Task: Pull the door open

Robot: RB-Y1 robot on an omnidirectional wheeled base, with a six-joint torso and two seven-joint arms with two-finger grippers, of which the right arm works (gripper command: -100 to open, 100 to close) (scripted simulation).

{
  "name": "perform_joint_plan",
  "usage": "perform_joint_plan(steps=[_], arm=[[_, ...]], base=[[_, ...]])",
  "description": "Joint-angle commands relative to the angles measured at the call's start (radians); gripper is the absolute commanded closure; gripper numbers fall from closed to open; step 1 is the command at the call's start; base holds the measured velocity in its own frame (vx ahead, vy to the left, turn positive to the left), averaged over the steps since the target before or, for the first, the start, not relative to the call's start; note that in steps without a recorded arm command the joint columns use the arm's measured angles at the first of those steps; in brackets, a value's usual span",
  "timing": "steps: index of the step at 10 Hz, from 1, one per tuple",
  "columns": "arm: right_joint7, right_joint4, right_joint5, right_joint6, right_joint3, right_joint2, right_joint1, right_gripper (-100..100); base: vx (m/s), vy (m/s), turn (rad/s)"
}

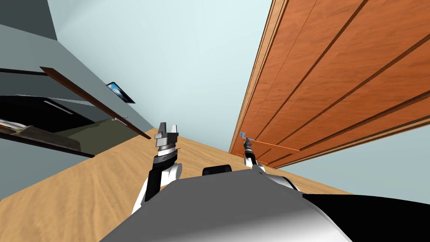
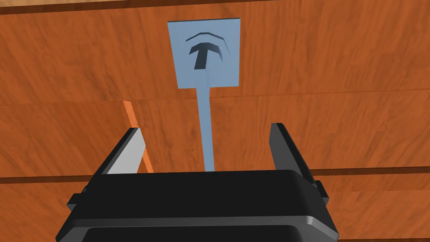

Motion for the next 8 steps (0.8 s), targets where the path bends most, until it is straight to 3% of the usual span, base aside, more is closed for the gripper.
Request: perform_joint_plan(steps=[1, 4, 5, 8], arm=[[-0.011, -0.006, -0.004, 0.0, -0.005, -0.01, 0.018, -100], [-0.013, -0.007, -0.006, -0.003, -0.008, -0.012, 0.023, -100], [-0.013, -0.007, -0.006, -0.003, -0.008, -0.012, 0.023, 100], [-0.013, -0.007, -0.006, -0.003, -0.008, -0.012, 0.023, 100]], base=[[0.136, -0.028, 0.08], [0.139, -0.057, 0.052], [-0.013, 0.003, -0.01], [-0.024, 0.009, -0.002]])
